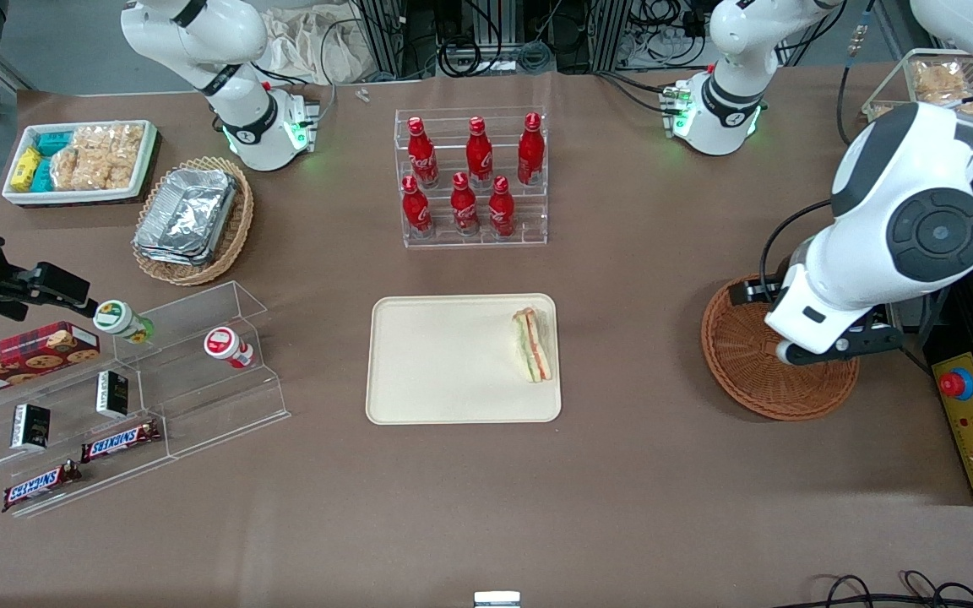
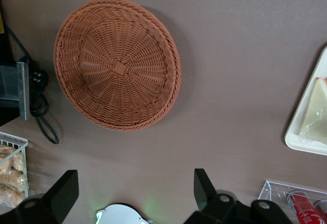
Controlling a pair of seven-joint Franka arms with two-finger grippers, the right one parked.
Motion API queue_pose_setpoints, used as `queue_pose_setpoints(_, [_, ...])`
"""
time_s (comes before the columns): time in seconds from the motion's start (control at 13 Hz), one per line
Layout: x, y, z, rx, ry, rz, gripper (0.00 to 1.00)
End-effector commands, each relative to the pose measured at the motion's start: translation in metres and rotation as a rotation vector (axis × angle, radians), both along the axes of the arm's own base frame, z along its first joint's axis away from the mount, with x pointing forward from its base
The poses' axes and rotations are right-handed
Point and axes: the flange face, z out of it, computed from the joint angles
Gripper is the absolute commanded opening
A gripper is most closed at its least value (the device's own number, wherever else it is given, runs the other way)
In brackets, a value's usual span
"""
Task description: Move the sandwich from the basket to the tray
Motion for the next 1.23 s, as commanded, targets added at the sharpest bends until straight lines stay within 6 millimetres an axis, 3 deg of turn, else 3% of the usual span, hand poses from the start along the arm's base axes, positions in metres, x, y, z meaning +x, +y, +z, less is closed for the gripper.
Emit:
queue_pose_setpoints(0.0, [-0.005, 0.018, 0.009, 0.014, 0.0, 0.018, 1.0])
queue_pose_setpoints(0.15, [-0.005, 0.03, 0.014, 0.015, -0.005, 0.004, 1.0])
queue_pose_setpoints(0.31, [-0.004, 0.058, 0.021, 0.004, -0.006, -0.007, 1.0])
queue_pose_setpoints(0.62, [0.001, 0.075, 0.019, 0.029, 0.006, -0.045, 1.0])
queue_pose_setpoints(0.92, [-0.005, 0.116, 0.043, -0.062, -0.014, -0.052, 1.0])
queue_pose_setpoints(1.15, [-0.004, 0.123, 0.042, -0.081, -0.016, -0.053, 1.0])
